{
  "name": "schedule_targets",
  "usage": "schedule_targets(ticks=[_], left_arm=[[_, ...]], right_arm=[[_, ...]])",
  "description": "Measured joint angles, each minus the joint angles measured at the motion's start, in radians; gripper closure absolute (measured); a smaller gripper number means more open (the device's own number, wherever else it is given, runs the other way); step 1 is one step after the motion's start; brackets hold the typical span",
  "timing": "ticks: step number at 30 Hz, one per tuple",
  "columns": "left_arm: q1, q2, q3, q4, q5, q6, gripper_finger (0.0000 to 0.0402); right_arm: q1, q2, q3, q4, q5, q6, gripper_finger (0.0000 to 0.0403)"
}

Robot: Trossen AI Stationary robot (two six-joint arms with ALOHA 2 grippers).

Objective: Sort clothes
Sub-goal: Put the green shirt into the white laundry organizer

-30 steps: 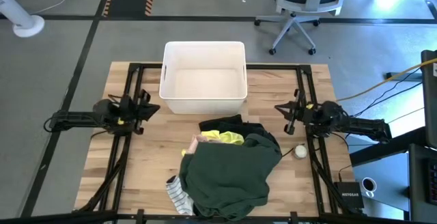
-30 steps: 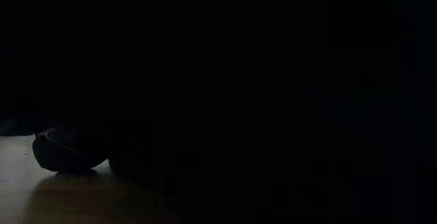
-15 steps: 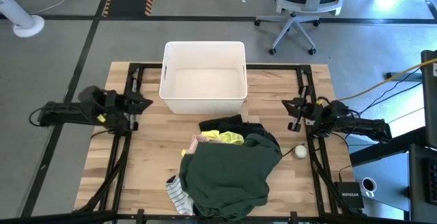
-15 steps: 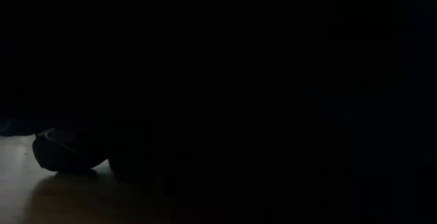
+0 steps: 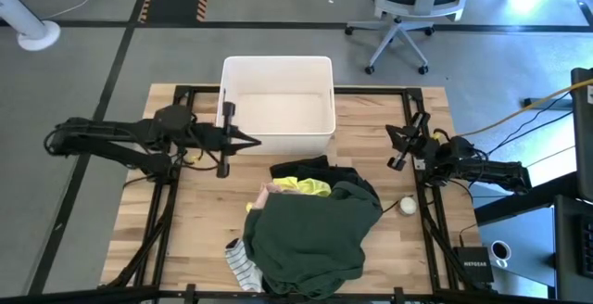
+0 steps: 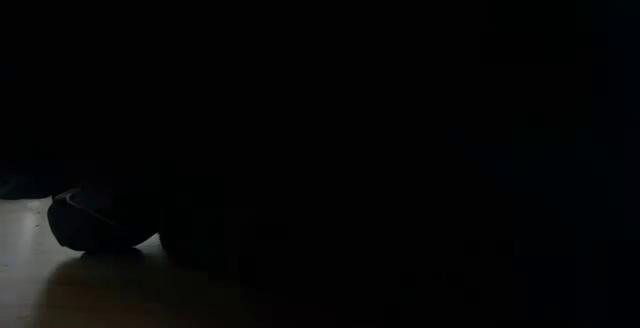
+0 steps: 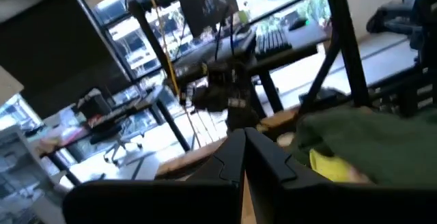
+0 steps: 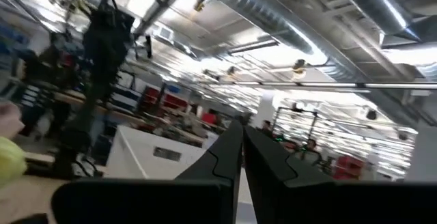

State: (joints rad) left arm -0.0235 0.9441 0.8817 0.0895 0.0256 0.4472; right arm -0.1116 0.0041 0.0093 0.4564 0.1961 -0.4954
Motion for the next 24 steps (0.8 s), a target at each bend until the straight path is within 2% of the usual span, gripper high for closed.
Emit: schedule_targets(ticks=[5, 12, 15, 18, 21, 24], left_arm=[[-0.108, 0.121, 0.113, -0.157, -0.027, 0.096, 0.0398], [-0.337, 0.283, 0.208, -0.313, -0.346, 0.101, 0.0398], [-0.427, 0.327, 0.226, -0.321, -0.389, 0.035, 0.0398], [-0.5, 0.352, 0.234, -0.284, -0.391, -0.127, 0.0398], [-0.542, 0.367, 0.234, -0.217, -0.39, -0.204, 0.0398], [-0.566, 0.368, 0.234, -0.173, -0.394, -0.293, 0.0397]], right_arm=[[0.0, 0.002, 0.0, -0.069, 0.004, -0.007, 0.037], [0.0, 0.002, 0.0, -0.097, -0.03, -0.013, 0.037], [0.0, 0.002, 0.0, -0.119, -0.031, -0.017, 0.037], [0.0, 0.002, 0.0, -0.142, -0.032, -0.014, 0.037], [0.001, 0.002, 0.0, -0.154, -0.037, 0.014, 0.037], [0.001, 0.002, 0.0, -0.148, -0.095, 0.047, 0.037]])
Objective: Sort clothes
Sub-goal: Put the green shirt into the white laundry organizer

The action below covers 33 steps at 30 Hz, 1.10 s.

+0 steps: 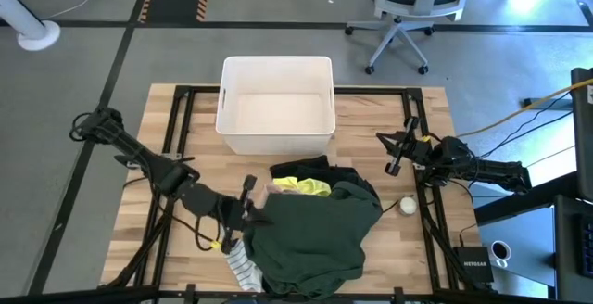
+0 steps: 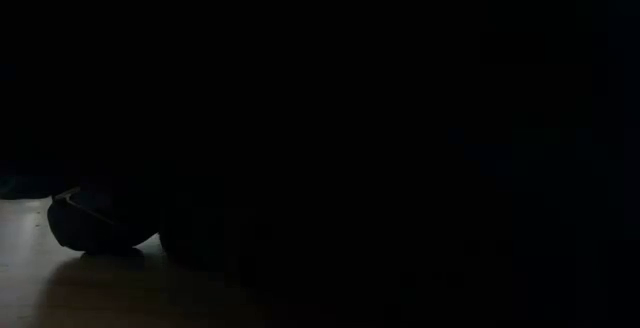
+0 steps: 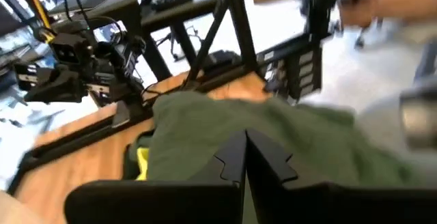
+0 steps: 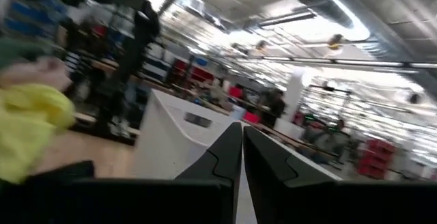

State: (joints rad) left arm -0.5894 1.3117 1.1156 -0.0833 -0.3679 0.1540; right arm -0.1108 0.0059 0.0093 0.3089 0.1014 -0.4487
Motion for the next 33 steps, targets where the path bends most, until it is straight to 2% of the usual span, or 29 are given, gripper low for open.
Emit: schedule_targets(ticks=[3, 6, 13, 18, 22, 27, 33], left_arm=[[-0.017, 0.001, 0.0, -0.006, 0.0, -0.103, 0.0382], [-0.032, 0.006, 0.0, 0.001, 0.001, -0.179, 0.0344], [-0.054, 0.062, -0.001, 0.059, 0.001, -0.174, 0.0232], [-0.055, 0.131, -0.001, 0.068, 0.001, -0.172, 0.018], [-0.061, 0.173, -0.001, 0.067, 0.003, -0.125, 0.0168], [-0.071, 0.206, -0.001, 0.066, 0.03, -0.178, 0.0167], [-0.072, 0.255, -0.001, 0.041, 0.035, -0.168, 0.0166]], right_arm=[[0.0, 0.0, 0.0, 0.007, -0.059, 0.035, 0.037], [0.0, 0.0, 0.0, 0.003, -0.098, 0.071, 0.037], [0.0, 0.0, -0.001, -0.034, -0.147, 0.129, 0.037], [0.022, 0.0, -0.001, -0.1, -0.141, 0.156, 0.037], [0.075, 0.0, -0.002, -0.106, -0.078, 0.153, 0.037], [0.131, 0.0, -0.002, -0.103, 0.003, 0.106, 0.037], [0.144, 0.0, -0.002, -0.102, 0.057, 0.077, 0.037]])
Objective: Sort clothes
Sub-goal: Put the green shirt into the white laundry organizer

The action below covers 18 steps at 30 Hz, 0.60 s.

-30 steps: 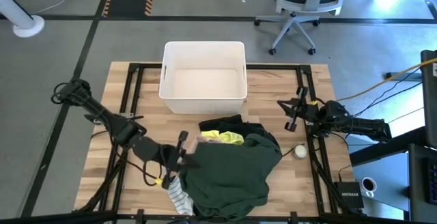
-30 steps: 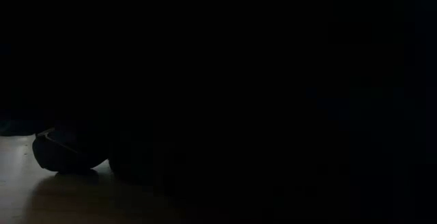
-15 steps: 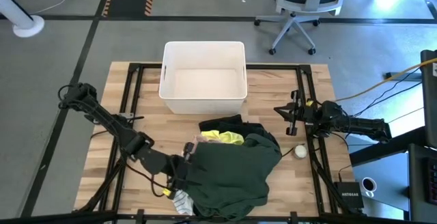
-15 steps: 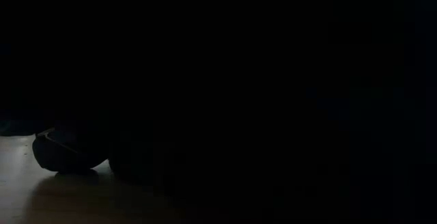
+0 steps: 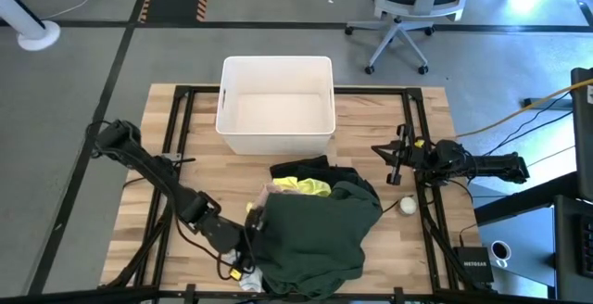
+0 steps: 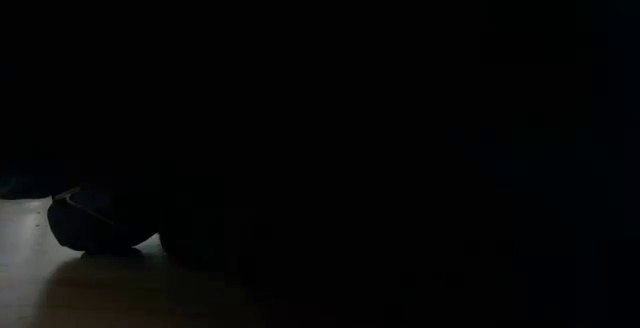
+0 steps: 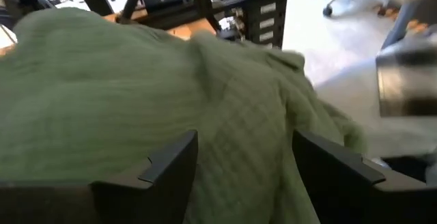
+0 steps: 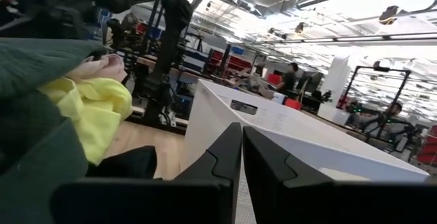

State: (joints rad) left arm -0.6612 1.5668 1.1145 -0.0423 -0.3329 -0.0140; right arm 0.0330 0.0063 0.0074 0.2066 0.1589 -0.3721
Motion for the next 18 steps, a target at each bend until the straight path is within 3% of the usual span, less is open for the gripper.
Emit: schedule_targets(ticks=[4, 9, 14, 18], left_arm=[[0.0, 0.043, 0.0, 0.002, -0.011, 0.102, 0.0166], [0.015, 0.085, 0.0, 0.005, -0.147, 0.231, 0.0166], [0.044, 0.103, 0.0, 0.007, -0.199, 0.257, 0.0168], [0.06, 0.103, 0.0, 0.007, -0.205, 0.261, 0.02]], right_arm=[[0.0, 0.0, 0.0, 0.0, 0.004, 0.0, 0.037], [0.0, 0.0, 0.0, -0.002, 0.008, 0.0, 0.037], [0.0, 0.0, 0.0, -0.026, 0.01, 0.003, 0.037], [0.0, 0.0, 0.0, -0.035, 0.017, 0.019, 0.037]])
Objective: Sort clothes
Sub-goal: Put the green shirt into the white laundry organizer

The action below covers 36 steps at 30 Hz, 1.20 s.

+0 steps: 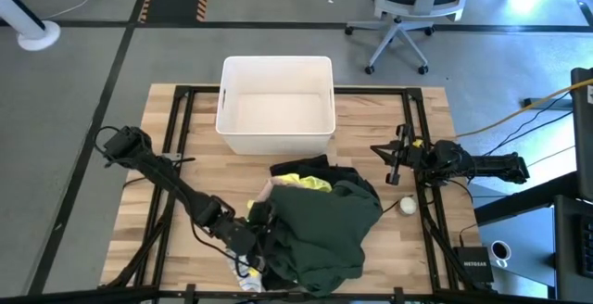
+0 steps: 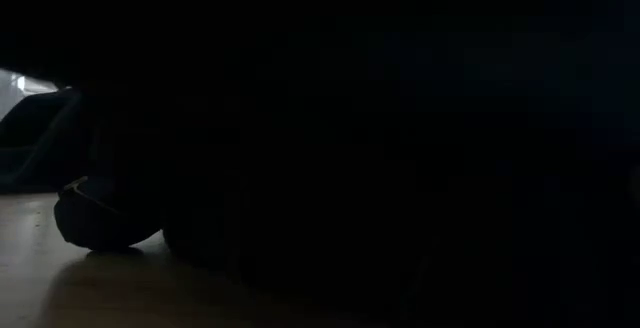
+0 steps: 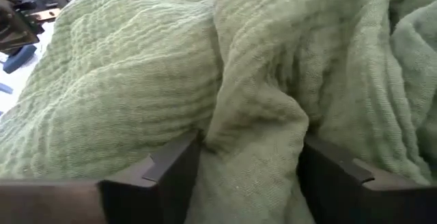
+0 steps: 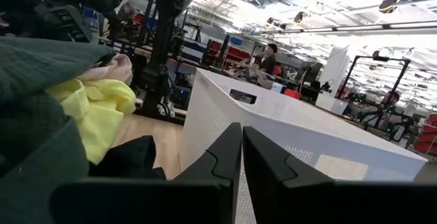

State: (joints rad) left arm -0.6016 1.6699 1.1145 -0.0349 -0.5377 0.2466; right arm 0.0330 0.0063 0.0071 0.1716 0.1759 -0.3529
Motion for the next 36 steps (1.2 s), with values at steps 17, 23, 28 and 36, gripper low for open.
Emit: schedule_targets(ticks=[17, 23, 28, 36], left_arm=[[0.004, -0.014, -0.001, 0.289, -0.264, 0.184, 0.0392], [0.007, -0.107, -0.001, 0.498, -0.289, 0.35, 0.0393], [0.03, -0.2, -0.001, 0.634, -0.298, 0.488, 0.0398], [0.119, -0.361, -0.001, 0.734, -0.28, 0.643, 0.0398]], right_arm=[[0.0, 0.0, 0.0, -0.017, 0.0, 0.008, 0.037], [0.0, 0.0, 0.0, -0.018, 0.0, 0.008, 0.037], [0.0, 0.0, 0.0, -0.018, 0.0, 0.008, 0.037], [0.0, 0.0, 0.0, -0.026, 0.0, 0.008, 0.037]])
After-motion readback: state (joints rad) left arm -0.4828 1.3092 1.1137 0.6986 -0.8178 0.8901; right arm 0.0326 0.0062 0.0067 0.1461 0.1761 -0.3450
